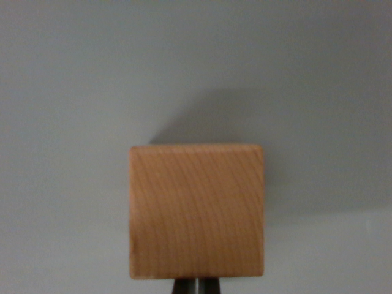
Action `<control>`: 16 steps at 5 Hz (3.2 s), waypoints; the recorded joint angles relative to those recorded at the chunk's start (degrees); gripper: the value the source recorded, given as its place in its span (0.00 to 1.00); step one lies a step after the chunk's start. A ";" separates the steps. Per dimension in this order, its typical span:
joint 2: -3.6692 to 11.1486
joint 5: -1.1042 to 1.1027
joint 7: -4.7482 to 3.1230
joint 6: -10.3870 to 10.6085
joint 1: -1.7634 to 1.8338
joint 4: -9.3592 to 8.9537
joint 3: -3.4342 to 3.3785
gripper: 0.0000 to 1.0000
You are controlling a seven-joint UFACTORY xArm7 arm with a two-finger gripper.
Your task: Push wooden cube
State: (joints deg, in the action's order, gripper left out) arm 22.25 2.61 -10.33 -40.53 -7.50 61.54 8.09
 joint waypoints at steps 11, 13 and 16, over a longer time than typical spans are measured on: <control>7.48 0.80 1.05 -4.21 0.19 11.64 -1.08 1.00; 8.46 0.90 1.19 -4.76 0.21 13.16 -1.22 1.00; 9.55 1.02 1.34 -5.37 0.24 14.85 -1.37 1.00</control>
State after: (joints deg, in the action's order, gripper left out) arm 31.79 3.63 -8.98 -45.90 -7.26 76.39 6.72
